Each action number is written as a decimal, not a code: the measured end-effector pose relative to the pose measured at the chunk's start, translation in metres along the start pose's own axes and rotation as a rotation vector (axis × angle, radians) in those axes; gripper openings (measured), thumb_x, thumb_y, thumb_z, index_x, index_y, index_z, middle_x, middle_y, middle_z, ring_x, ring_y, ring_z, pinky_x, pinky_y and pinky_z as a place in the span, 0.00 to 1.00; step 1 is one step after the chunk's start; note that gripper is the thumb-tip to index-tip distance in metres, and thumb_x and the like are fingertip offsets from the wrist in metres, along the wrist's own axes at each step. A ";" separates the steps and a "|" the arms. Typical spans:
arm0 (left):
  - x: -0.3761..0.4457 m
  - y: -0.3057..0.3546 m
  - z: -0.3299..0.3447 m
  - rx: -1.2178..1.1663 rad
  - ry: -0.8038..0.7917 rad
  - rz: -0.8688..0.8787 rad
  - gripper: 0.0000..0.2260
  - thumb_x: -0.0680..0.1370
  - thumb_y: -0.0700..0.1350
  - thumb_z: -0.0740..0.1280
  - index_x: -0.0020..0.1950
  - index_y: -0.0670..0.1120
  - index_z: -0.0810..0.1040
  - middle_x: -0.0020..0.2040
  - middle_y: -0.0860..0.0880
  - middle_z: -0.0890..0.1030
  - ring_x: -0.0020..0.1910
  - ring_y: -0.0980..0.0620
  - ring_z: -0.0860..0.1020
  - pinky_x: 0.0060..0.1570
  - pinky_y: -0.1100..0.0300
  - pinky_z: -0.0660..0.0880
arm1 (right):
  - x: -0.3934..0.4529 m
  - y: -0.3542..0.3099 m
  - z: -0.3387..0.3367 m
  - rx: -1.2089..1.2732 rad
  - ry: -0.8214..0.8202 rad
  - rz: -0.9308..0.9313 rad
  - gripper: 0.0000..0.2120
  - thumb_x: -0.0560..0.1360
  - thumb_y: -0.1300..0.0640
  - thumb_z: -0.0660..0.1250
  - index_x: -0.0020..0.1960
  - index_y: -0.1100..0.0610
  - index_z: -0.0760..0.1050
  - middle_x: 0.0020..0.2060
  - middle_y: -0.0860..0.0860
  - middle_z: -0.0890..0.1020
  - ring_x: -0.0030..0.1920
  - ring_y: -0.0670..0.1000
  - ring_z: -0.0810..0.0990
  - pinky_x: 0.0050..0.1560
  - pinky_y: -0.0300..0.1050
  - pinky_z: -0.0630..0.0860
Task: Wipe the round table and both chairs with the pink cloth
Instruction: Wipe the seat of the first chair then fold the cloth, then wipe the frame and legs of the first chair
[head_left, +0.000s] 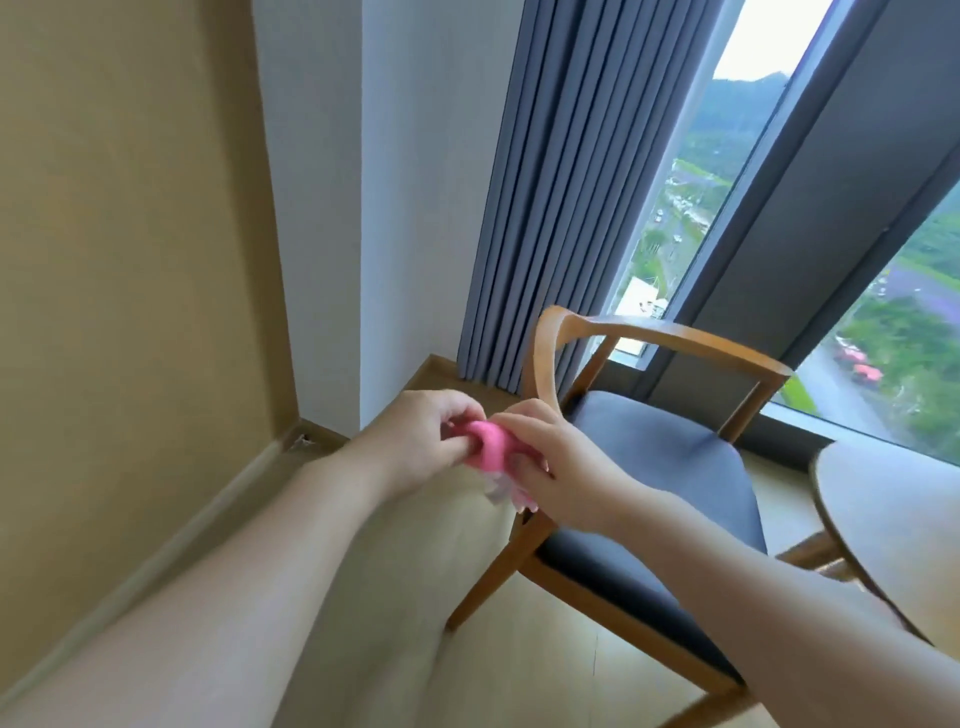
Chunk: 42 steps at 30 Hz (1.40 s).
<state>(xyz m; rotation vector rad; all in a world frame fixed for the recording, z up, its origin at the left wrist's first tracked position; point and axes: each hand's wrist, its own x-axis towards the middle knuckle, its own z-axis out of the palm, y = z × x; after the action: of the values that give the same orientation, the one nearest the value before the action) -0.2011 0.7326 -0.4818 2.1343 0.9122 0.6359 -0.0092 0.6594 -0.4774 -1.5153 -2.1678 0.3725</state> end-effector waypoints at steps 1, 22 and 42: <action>0.006 0.026 -0.026 0.022 0.000 -0.010 0.06 0.75 0.48 0.69 0.44 0.60 0.78 0.39 0.62 0.80 0.41 0.62 0.78 0.39 0.70 0.71 | 0.010 -0.015 -0.027 0.042 -0.023 0.042 0.17 0.78 0.56 0.65 0.66 0.47 0.72 0.56 0.42 0.74 0.55 0.45 0.76 0.55 0.42 0.77; 0.050 0.168 -0.287 0.116 -0.243 0.068 0.10 0.73 0.40 0.70 0.45 0.57 0.77 0.43 0.57 0.75 0.39 0.59 0.74 0.38 0.66 0.75 | 0.116 -0.180 -0.206 0.141 0.279 0.263 0.11 0.77 0.59 0.67 0.57 0.49 0.79 0.46 0.43 0.82 0.49 0.43 0.80 0.47 0.36 0.79; 0.328 0.082 -0.307 0.109 -0.187 0.042 0.08 0.78 0.44 0.65 0.48 0.58 0.78 0.40 0.56 0.80 0.37 0.60 0.77 0.36 0.68 0.75 | 0.317 0.005 -0.235 0.183 0.328 0.398 0.10 0.77 0.59 0.66 0.58 0.51 0.75 0.49 0.46 0.80 0.48 0.45 0.79 0.47 0.39 0.79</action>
<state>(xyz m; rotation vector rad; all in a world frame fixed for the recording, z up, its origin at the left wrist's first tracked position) -0.1648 1.0711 -0.1782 2.2708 0.8175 0.4064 0.0274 0.9472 -0.2098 -1.7585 -1.5387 0.4055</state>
